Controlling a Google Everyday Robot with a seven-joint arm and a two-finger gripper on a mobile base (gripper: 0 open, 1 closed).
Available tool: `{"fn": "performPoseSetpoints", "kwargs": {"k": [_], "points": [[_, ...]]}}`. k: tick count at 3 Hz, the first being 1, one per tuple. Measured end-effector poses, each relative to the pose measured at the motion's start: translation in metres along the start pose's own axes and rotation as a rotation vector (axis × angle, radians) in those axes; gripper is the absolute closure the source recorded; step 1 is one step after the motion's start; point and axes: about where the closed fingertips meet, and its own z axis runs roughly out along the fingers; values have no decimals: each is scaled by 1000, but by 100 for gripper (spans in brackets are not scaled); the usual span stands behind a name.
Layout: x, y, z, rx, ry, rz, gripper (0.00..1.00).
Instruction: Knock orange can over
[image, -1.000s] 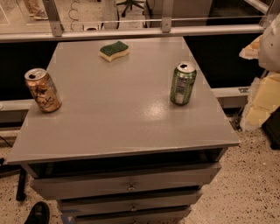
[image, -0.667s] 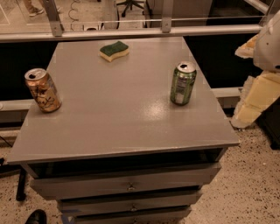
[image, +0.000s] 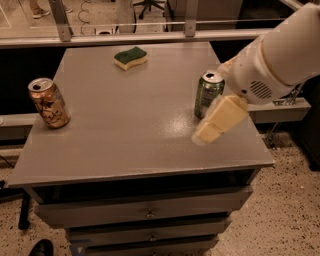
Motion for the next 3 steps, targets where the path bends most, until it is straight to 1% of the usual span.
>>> {"fn": "performPoseSetpoints", "kwargs": {"k": [1, 2, 3], "points": [[-56, 15, 47, -23, -150, 19, 0], [-119, 24, 79, -31, -280, 23, 0], [-119, 24, 79, -31, -280, 23, 0]]}}
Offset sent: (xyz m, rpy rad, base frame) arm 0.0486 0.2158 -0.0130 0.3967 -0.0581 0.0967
